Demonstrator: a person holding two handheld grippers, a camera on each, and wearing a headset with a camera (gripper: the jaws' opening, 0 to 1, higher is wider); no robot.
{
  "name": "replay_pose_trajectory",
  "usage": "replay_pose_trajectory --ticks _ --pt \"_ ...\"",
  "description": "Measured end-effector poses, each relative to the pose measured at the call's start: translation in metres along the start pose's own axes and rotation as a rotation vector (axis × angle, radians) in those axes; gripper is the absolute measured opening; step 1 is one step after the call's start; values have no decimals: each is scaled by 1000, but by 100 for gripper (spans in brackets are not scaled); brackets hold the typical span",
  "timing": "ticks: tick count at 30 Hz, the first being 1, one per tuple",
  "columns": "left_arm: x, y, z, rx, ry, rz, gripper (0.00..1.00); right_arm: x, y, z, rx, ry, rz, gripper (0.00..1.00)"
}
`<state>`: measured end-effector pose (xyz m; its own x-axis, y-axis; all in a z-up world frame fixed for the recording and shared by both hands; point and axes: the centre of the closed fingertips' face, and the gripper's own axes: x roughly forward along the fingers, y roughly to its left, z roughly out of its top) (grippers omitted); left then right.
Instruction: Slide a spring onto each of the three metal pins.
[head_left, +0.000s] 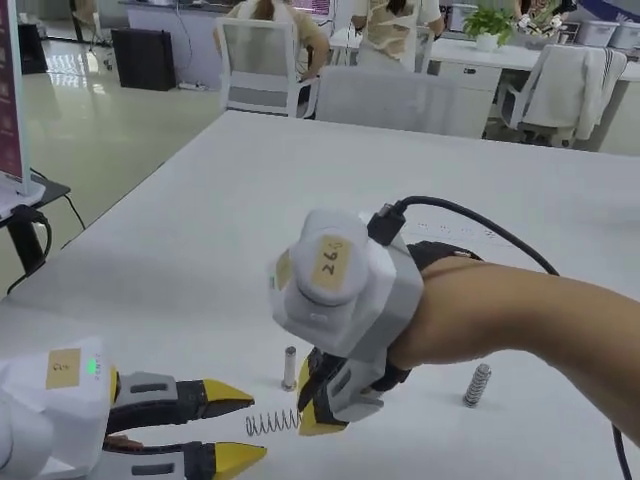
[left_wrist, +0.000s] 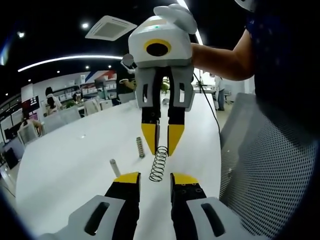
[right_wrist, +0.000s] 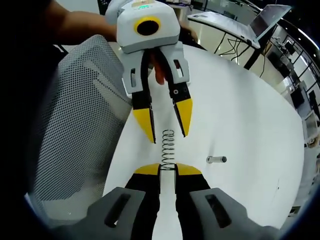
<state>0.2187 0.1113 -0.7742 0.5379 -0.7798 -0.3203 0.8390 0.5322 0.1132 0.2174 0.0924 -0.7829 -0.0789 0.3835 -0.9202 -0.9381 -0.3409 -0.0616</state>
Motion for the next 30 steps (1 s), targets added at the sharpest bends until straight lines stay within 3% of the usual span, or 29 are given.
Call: replay_pose_trajectory --ticks 13,30 --pt "1 -3 3 24 -3 -26 3 -4 3 2 -20 2 1 8" --pt "4 -9 3 46 0 -54 2 -3 7 -2 -13 12 15 9"
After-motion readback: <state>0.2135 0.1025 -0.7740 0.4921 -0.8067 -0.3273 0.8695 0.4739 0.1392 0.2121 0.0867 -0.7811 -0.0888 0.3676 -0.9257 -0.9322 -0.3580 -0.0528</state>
